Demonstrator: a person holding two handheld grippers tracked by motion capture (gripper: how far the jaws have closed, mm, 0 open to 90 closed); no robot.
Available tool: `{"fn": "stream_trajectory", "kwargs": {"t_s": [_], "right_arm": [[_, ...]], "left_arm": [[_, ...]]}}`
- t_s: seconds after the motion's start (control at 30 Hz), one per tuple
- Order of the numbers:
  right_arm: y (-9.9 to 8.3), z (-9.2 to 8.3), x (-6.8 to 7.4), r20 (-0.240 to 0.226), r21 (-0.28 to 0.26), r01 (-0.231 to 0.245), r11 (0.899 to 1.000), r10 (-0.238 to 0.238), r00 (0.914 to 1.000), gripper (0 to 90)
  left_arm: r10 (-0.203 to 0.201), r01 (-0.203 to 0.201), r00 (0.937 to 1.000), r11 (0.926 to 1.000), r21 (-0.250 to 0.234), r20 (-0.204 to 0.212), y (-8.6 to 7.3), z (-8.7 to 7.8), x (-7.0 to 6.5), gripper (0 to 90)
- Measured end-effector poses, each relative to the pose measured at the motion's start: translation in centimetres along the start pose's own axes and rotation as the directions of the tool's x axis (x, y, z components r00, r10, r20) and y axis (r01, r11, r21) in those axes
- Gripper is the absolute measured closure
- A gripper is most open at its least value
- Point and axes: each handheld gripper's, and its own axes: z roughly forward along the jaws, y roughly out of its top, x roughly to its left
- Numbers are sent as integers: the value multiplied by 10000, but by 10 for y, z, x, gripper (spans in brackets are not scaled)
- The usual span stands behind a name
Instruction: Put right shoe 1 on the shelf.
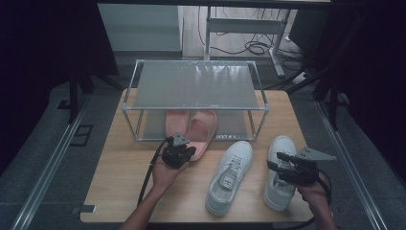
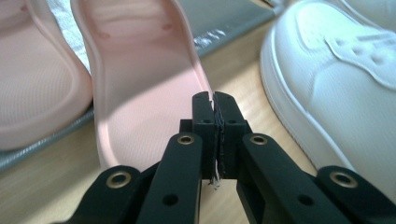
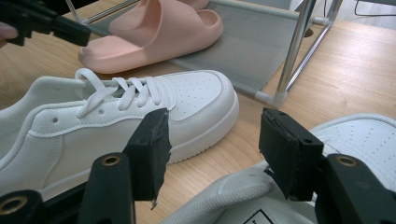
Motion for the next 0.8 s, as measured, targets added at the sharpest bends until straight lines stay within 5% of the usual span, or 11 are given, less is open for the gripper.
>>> {"fn": "stream_trajectory", "kwargs": {"t_s": [0.37, 0.8], "right_arm": [[-1, 2, 2, -17, 76, -5, 10000, 5, 10000, 439], [-1, 2, 2, -21, 77, 8, 10000, -8, 10000, 439]], "left_arm": [[102, -113, 9994, 9994, 325, 329, -23, -11, 9, 898], [613, -655, 9968, 9943, 843, 510, -23, -2, 10, 900]]}}
